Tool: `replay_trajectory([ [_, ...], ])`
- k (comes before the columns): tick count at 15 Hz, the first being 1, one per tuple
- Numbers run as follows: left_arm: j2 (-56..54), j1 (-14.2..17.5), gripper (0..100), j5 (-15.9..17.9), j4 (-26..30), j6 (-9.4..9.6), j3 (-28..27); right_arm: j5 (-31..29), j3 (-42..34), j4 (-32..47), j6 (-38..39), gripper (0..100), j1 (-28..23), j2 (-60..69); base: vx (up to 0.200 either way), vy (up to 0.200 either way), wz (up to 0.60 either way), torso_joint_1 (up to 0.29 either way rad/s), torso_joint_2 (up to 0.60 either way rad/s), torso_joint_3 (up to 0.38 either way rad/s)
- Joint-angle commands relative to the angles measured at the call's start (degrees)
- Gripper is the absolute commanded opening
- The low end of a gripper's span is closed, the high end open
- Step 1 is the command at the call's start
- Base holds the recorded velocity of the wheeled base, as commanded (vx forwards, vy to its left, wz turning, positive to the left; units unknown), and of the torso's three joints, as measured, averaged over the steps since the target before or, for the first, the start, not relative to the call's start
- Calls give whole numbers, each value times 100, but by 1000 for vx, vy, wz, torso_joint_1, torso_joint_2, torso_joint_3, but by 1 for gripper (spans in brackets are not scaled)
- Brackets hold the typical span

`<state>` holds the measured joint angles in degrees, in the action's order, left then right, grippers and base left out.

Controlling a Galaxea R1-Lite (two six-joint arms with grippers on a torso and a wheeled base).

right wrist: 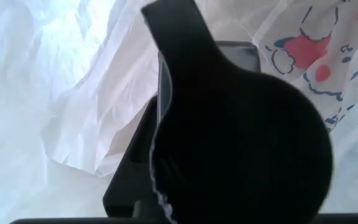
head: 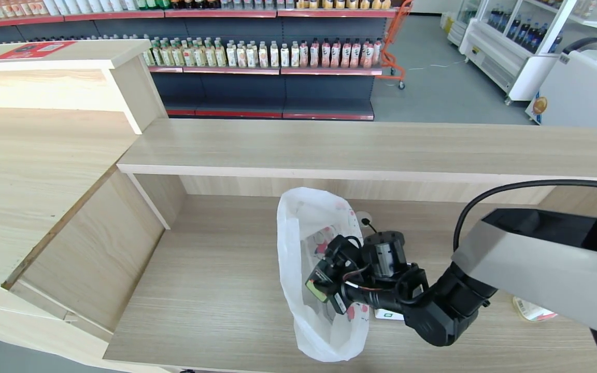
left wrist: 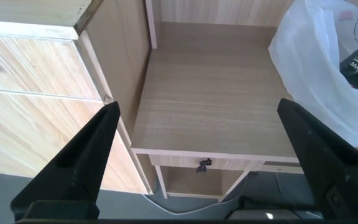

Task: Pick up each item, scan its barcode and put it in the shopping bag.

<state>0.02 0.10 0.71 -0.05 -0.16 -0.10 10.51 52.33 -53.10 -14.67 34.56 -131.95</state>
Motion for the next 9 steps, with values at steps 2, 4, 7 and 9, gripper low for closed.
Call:
replay_trajectory([
  [2,-2,-1,100,0,-4,-2,1,4,145,-192,-63,0,7,-402,0,0,0,0,0,0],
  [4,-2,-1,100,0,-4,-2,1,13,145,-201,-36,0,-2,-393,0,0,0,0,0,0],
  [7,-2,-1,100,0,-4,-2,1,30,154,-253,500,100,7,-182,0,0,0,0,0,0],
  [9,-2,-1,100,0,-4,-2,1,39,137,-165,1449,100,-20,231,0,0,0,0,0,0],
])
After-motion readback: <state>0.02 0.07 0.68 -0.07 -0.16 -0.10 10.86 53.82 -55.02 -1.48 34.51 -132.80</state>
